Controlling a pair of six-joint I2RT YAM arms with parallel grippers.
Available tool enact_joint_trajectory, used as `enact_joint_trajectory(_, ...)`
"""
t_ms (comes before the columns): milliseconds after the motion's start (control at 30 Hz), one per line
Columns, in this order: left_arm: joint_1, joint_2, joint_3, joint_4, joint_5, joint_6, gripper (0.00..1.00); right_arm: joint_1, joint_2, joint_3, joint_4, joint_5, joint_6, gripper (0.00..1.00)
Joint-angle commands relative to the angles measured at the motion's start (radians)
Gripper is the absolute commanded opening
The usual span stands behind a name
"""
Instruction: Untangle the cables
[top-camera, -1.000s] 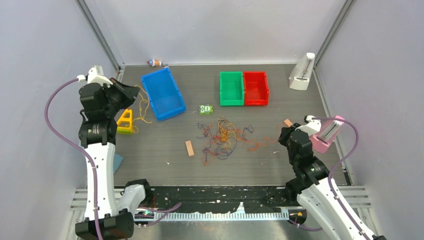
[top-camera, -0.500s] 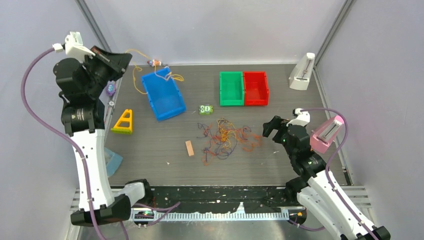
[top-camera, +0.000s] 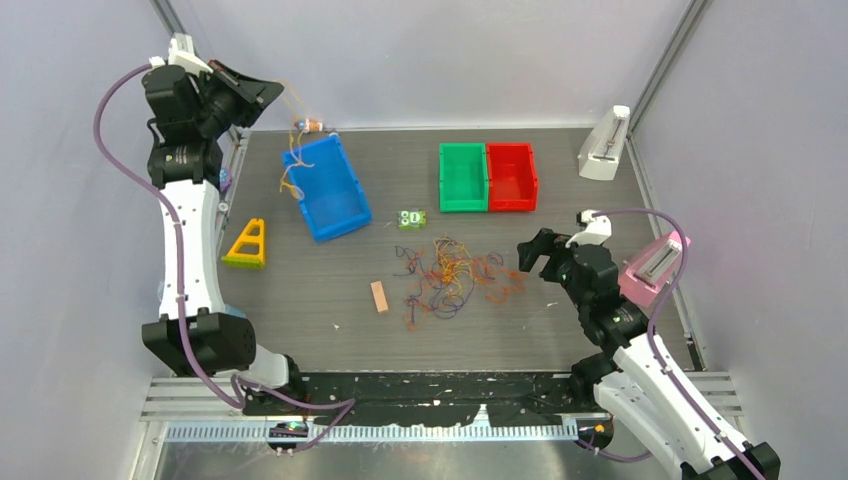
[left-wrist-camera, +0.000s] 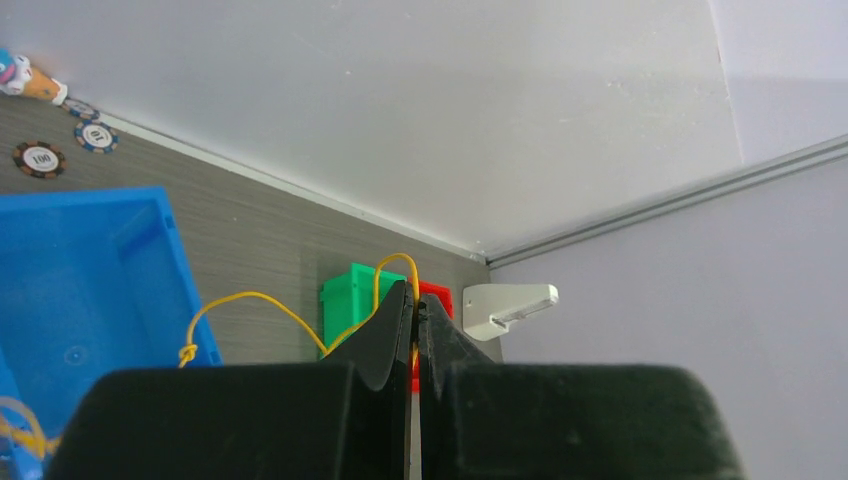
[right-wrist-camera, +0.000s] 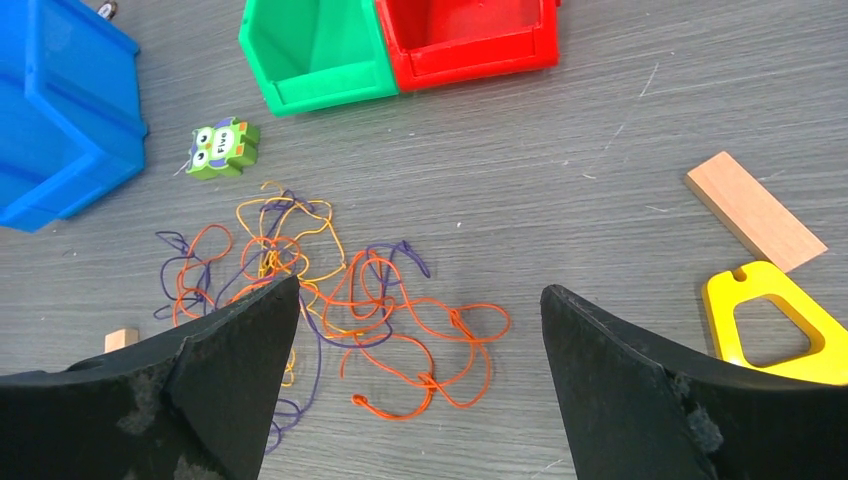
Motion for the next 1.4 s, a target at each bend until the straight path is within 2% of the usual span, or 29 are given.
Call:
enact_joint_trajectory(0,-0.002,0.003,-0.013,0.106,0.034,-0.028,0.0,-0.003,-0.003,0.028,0.07,-0.04,-0.004,0.95)
enact_joint_trajectory(400,-0.002,0.008,-0.17,0.062,-0.142,0.074,0.0,-0.003,0.002,-0.033,0.116,-0.095,0.027,0.95)
enact_joint_trajectory(600,-0.002,0.023,-0.223,0.07,-0.178,0.099,0.0,-0.003,-0.006,-0.033,0.113,-0.091,0.02,0.95)
enact_joint_trajectory(1200,-0.007,-0.034,-0.09,0.039,-0.245,0.114,0.0,-0.003,-0.012,-0.025,0.103,-0.101,0.016,0.95)
enact_joint_trajectory(1367,-0.008,-0.008,-0.15,0.073,-0.195,0.077,0.0,-0.003,-0.029,-0.033,0.097,-0.102,0.017,0.95)
